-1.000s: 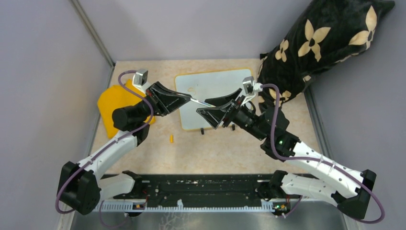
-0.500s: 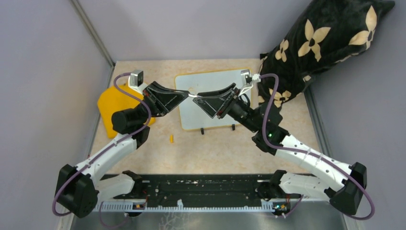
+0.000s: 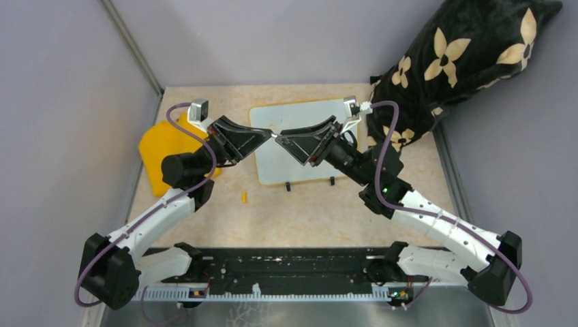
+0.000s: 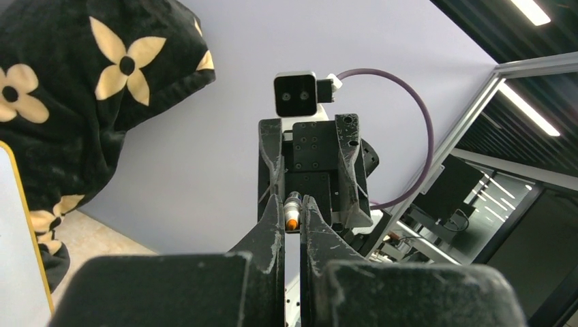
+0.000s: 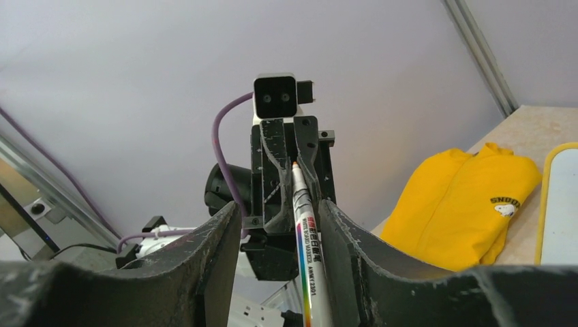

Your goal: Write a sentence on the whiteboard

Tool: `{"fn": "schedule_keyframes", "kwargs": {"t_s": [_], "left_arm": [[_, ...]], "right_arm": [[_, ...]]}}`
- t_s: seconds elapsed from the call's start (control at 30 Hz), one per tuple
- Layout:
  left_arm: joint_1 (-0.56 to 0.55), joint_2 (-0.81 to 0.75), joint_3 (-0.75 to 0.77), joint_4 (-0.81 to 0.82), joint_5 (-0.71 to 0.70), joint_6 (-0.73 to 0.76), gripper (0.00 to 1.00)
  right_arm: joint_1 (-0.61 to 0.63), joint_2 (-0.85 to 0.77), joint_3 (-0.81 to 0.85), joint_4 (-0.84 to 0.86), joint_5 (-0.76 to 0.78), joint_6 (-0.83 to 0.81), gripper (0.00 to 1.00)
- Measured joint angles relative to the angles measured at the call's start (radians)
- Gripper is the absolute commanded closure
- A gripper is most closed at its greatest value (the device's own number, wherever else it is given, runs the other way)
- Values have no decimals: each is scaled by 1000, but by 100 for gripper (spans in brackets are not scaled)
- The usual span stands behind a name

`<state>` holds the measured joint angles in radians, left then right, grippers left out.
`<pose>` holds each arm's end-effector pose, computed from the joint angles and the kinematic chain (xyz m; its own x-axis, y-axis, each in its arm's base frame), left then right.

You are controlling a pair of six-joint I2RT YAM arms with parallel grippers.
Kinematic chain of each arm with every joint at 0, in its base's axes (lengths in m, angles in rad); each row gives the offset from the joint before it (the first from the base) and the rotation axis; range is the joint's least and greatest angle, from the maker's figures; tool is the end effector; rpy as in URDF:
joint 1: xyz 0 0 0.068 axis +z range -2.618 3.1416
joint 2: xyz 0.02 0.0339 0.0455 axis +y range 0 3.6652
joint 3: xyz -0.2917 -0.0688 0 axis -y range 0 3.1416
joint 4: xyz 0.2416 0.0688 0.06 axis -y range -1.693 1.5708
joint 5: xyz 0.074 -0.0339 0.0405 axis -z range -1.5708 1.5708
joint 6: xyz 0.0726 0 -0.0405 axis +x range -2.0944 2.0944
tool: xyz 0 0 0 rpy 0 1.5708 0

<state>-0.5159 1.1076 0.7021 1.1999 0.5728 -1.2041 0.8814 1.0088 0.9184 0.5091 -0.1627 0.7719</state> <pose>0.1806 -0.1477 0.4306 -0.4729 -0.6337 -0.6122 0.8464 -0.1336 -0.5155 0.1459 0.1955 0.4575 -0.4114 0.5830 -0.7006 -0.7935 0.1491 0.5901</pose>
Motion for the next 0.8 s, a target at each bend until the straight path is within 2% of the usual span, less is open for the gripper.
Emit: {"fn": "schedule_keyframes", "kwargs": {"t_s": [0.17, 0.43, 0.67, 0.8], "left_arm": [[-1, -1, 0, -28, 2, 9, 100], [-2, -1, 0, -31, 8, 9, 100], [-3, -4, 0, -26, 7, 7, 100], [-3, -5, 0, -25, 6, 6, 100]], "right_arm": [[-8, -1, 0, -14, 0, 0, 66], [-10, 0, 1, -31, -8, 0, 66], [-13, 6, 13, -50, -15, 0, 85], [-14, 8, 13, -52, -16, 0, 83]]}}
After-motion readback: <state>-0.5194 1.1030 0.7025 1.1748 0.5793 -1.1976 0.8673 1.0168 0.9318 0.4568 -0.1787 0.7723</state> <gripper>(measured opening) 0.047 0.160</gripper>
